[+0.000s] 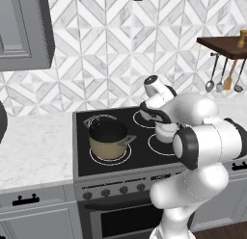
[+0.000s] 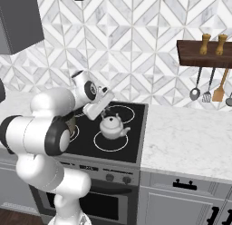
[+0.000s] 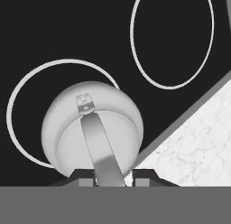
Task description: Pick the kettle from the counter and place it on a stove burner. Then turn the burner on.
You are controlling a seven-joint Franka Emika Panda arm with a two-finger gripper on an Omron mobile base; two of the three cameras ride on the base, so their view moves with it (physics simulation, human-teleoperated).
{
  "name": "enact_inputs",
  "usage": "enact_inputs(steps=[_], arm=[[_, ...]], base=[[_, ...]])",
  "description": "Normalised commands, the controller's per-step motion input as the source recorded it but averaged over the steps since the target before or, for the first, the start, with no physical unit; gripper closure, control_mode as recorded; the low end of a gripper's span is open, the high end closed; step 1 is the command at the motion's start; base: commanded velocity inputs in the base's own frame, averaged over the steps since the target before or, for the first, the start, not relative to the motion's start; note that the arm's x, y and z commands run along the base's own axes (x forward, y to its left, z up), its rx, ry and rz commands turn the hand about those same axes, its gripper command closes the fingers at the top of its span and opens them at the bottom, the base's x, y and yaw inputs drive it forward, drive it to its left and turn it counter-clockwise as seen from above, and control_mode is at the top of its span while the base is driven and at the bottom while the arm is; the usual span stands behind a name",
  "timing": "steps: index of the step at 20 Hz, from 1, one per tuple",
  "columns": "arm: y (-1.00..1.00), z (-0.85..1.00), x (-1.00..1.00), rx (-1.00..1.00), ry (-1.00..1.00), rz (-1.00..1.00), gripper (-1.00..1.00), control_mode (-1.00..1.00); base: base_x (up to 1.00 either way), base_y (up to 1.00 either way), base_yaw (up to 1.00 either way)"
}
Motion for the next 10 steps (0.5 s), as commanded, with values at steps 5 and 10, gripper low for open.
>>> enact_inputs(steps=[5,10], arm=[[0.05,-0.25,0.00,0.00,0.00,0.00,1.00,-1.00],[0.06,-0.31,0.00,0.00,0.00,0.00,1.00,-1.00]], base=[[0.00,0.00,0.00],[0.00,0.00,0.00]])
